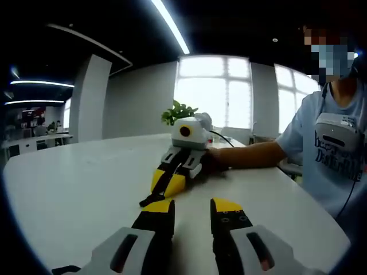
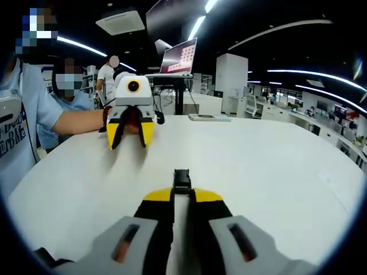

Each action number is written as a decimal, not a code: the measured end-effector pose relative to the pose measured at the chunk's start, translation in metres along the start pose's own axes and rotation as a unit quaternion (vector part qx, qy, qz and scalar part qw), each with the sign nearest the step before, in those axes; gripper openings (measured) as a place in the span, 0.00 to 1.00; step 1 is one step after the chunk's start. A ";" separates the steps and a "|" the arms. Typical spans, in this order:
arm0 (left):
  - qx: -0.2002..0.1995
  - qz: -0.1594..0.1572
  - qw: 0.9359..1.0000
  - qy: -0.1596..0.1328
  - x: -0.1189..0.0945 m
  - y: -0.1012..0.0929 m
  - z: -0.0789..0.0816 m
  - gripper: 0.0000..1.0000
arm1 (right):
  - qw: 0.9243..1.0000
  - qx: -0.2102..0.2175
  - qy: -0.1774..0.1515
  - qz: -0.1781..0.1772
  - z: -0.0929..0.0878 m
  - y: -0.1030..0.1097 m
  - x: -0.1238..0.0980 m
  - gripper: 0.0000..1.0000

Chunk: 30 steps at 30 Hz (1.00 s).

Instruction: Snap the two parts of the plastic buckle together until the buckle closes and remains connected.

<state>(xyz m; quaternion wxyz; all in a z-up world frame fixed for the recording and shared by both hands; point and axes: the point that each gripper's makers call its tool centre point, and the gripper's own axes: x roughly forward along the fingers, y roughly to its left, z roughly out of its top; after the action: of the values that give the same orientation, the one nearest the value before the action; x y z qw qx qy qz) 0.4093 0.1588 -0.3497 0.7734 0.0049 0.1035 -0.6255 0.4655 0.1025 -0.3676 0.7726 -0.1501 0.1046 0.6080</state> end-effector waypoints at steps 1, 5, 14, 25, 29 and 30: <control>0.000 0.000 1.000 0.000 0.000 0.000 0.000 0.23 | 1.000 0.000 -0.002 -0.005 0.000 -0.001 -0.001 0.10; -0.001 -0.001 1.000 0.001 0.001 0.000 0.000 0.23 | 1.000 0.002 -0.004 -0.025 0.002 -0.004 -0.006 0.11; 0.001 0.000 1.000 0.007 0.002 -0.001 -0.001 0.23 | 0.998 0.015 0.004 -0.064 -0.004 -0.022 -0.007 0.11; 0.002 0.003 1.000 0.010 0.002 0.002 -0.001 0.23 | 0.995 0.036 0.009 -0.090 -0.008 -0.042 0.002 0.11; 0.003 0.004 1.000 0.012 0.002 0.002 -0.002 0.22 | 0.994 0.045 0.011 -0.104 -0.008 -0.060 0.010 0.11; 0.003 0.004 1.000 0.012 0.002 0.002 -0.002 0.22 | 0.993 0.048 0.012 -0.109 -0.007 -0.059 0.012 0.11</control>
<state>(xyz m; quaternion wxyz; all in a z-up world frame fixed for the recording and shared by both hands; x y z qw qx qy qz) 0.4114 0.1576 -0.3521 0.7743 0.0146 0.1108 -0.6229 0.5254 0.0987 -0.3718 0.8391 -0.1308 0.1258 0.5128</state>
